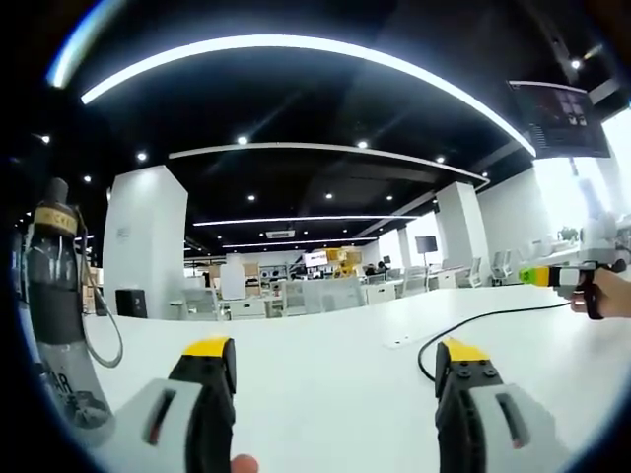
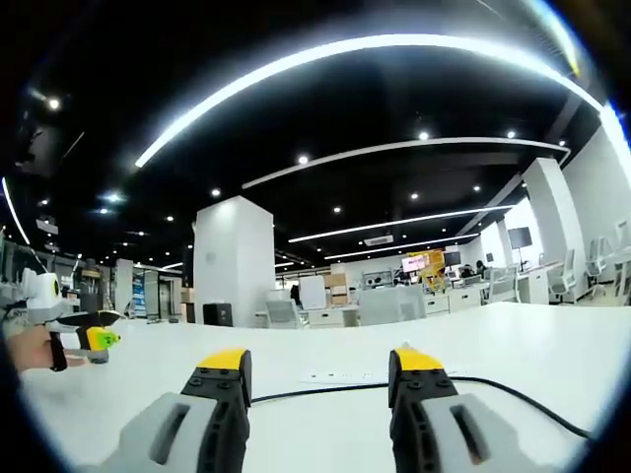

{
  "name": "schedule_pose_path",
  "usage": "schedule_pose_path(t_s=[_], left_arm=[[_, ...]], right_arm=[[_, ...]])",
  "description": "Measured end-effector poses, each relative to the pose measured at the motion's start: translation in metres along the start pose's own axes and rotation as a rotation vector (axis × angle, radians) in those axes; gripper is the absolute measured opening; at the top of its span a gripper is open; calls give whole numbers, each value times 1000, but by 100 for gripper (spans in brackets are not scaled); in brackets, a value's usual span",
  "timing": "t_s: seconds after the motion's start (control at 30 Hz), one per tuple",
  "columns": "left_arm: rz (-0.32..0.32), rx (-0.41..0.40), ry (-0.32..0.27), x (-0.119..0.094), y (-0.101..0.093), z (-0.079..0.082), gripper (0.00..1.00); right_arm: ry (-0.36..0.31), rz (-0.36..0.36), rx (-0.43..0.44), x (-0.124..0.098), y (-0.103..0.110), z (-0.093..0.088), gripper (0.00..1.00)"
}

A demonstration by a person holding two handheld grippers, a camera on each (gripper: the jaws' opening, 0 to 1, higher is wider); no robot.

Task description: Find the data cable on the table. Grasp the USB connector end of the cable and insert it into the USB port on the table

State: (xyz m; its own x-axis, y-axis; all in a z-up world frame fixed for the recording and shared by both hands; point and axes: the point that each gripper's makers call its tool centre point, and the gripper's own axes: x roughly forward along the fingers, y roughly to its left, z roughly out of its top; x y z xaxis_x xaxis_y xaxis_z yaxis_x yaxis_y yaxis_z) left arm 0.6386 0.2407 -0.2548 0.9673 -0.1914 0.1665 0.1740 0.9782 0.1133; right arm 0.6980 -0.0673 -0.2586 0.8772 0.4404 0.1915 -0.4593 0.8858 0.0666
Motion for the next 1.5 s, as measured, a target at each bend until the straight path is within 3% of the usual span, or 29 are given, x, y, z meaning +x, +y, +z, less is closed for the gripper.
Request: schedule_pose_path(t_s=[0.93,1.17,1.43,1.5], left_arm=[[-7,19,47,1,-4,-10,83],[7,37,48,1,-1,-9,83],[-21,-14,59,1,-9,-12,83],[-20,-21,66,1,-8,-15,83]], right_arm=[[25,11,-13,1,6,-8,56],[63,23,-53,9,13,-20,56],[135,79,-76,26,30,-21,54],[188,102,-79,29,36,-25,51]])
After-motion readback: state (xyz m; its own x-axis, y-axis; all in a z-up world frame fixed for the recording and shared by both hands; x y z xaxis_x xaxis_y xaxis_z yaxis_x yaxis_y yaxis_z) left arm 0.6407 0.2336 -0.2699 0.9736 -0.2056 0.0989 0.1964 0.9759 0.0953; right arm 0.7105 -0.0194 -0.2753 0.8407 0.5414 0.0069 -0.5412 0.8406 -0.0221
